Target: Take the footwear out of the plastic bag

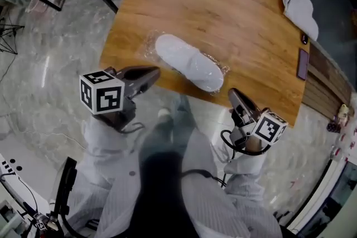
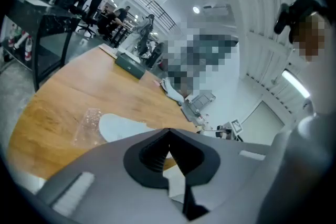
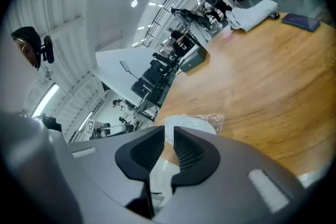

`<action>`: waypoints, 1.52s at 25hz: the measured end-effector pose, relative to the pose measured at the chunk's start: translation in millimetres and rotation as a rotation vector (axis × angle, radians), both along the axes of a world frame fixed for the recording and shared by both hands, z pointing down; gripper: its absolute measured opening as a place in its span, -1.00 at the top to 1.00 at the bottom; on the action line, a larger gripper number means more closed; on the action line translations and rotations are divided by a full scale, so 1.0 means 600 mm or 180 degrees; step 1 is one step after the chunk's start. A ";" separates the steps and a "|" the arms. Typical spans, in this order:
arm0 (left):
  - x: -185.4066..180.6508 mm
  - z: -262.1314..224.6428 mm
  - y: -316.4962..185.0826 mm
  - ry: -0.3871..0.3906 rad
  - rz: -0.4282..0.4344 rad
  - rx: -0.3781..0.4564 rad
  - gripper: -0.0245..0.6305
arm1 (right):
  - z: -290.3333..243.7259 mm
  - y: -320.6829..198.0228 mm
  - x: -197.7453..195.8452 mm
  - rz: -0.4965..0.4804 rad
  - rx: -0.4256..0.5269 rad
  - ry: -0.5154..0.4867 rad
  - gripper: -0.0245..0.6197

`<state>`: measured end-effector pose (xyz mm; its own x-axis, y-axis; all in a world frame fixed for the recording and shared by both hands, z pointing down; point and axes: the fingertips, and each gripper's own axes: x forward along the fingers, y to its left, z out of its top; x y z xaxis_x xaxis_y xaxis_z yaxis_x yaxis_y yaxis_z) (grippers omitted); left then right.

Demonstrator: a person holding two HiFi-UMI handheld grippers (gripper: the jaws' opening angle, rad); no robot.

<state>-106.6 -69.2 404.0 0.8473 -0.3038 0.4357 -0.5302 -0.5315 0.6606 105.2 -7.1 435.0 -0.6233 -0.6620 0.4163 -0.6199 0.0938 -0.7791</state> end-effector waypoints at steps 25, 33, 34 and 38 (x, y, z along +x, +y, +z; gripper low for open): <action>-0.065 0.269 -0.184 -0.1029 0.1384 -0.1521 0.75 | 0.189 -0.030 0.018 -0.0606 -0.1167 -0.0935 0.40; -0.034 0.289 -0.169 -0.0869 0.1746 -0.1755 0.69 | 0.199 -0.031 0.007 -0.0760 -0.1256 -0.1139 0.41; -0.031 0.291 -0.167 -0.0829 0.1757 -0.1795 0.65 | 0.200 -0.030 0.005 -0.0781 -0.1262 -0.1168 0.41; -0.017 0.292 -0.158 -0.0639 0.1851 -0.1976 0.58 | 0.206 -0.028 -0.001 -0.0903 -0.1288 -0.1252 0.41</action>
<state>-117.1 -164.0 579.3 0.6838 0.4945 0.5366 -0.4241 -0.3291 0.8437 104.4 -24.0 558.5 -0.9089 -0.2865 0.3031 -0.2741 -0.1375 -0.9518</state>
